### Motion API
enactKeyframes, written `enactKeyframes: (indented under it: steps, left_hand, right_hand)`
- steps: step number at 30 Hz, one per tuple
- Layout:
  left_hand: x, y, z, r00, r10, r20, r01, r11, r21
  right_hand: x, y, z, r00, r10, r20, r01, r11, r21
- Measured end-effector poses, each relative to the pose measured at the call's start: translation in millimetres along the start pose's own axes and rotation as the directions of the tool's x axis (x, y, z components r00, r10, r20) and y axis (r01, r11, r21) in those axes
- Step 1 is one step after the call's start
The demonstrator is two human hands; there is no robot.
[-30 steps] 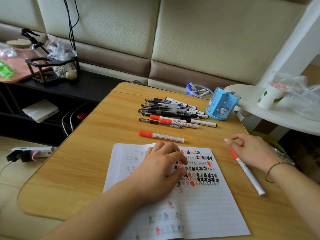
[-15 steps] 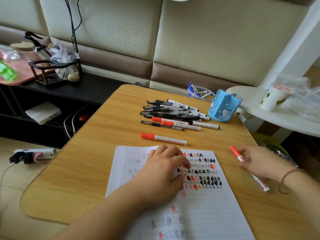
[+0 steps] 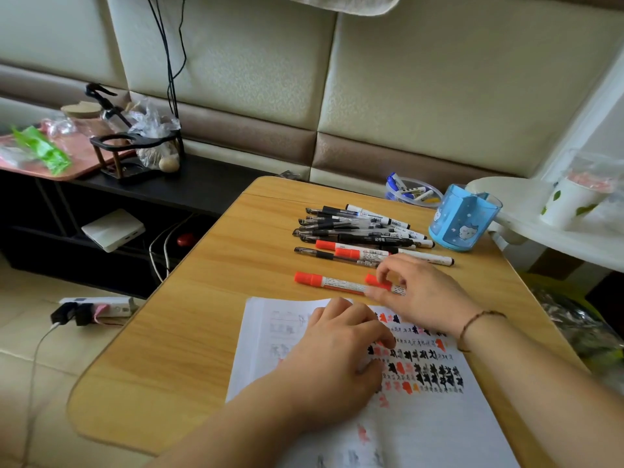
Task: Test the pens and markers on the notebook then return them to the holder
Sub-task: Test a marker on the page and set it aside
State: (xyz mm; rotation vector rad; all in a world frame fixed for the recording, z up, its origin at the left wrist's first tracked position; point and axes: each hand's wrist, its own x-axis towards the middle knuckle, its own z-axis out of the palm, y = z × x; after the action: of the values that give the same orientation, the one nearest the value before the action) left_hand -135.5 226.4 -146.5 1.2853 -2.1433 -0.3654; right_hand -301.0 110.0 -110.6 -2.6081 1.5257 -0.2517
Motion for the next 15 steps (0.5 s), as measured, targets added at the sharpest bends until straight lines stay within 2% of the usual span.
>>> enactKeyframes:
  steps: [2, 5, 8, 11, 13, 15]
  left_hand:
    - [0, 0, 1, 1.000, 0.000, -0.008, 0.000, 1.000, -0.012]
    - [0, 1, 0, 1.000, 0.009, -0.019, -0.009, 1.000, -0.013]
    - [0, 6, -2, 0.990, 0.022, -0.141, -0.023, 1.000, -0.007]
    - [1, 11, -6, 0.947, 0.003, -0.321, 0.047, 0.988, 0.148]
    - [3, 12, -9, 0.931, 0.010, -0.365, 0.079, 0.970, 0.229]
    - [4, 12, -8, 0.935, 0.075, -0.348, 0.008, 0.973, 0.229]
  right_hand:
    - [0, -2, 4, 0.998, -0.036, 0.043, 0.037, 0.999, -0.032]
    - [-2, 0, 6, 1.000, 0.010, 0.013, -0.010, 0.999, 0.034]
    - [-17, -1, -2, 0.985, -0.024, -0.169, 0.038, 0.996, 0.077]
    - [-62, -13, -20, 0.941, -0.072, -0.330, 0.116, 0.987, 0.115]
    - [-94, -24, -24, 0.930, -0.021, -0.368, 0.167, 0.915, 0.368]
    - [-112, -33, -27, 0.944, 0.041, -0.327, 0.219, 0.667, 0.713]
